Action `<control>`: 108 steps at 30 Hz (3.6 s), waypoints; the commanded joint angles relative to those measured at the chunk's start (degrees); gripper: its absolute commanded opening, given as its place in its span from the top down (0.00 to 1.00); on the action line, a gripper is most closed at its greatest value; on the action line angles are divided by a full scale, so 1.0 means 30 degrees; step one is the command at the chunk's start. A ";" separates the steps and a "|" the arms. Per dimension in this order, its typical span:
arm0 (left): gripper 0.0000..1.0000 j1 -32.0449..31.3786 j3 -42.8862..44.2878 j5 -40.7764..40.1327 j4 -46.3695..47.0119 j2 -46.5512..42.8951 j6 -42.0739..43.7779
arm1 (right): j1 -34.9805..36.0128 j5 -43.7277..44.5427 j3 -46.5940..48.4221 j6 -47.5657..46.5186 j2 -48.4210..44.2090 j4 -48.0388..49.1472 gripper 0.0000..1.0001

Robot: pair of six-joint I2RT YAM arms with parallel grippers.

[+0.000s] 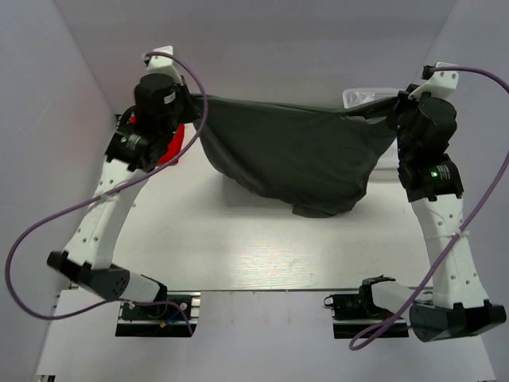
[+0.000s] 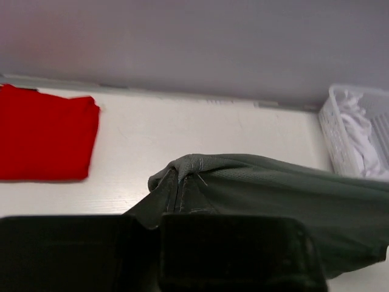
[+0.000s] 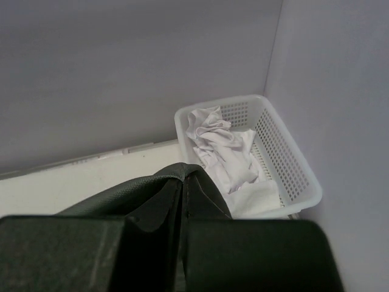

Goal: Fold and stack the t-shirts
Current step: Flatten out the tshirt

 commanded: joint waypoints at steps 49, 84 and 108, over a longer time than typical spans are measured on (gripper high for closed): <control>1.00 0.0099 -1.1075 0.3789 0.2264 -1.3364 -0.3146 | -0.0090 -0.6123 -0.7403 0.3447 -0.9623 0.1773 1.00; 1.00 0.0099 -0.9185 -0.1772 0.7186 -0.8411 -0.1568 | -0.0119 -0.5981 -0.4480 0.1015 -0.3938 0.4326 1.00; 1.00 0.0099 -0.4641 -0.6874 1.0172 -0.4663 0.2973 | -0.0090 -0.5480 0.3109 -0.0771 0.1419 0.6083 1.00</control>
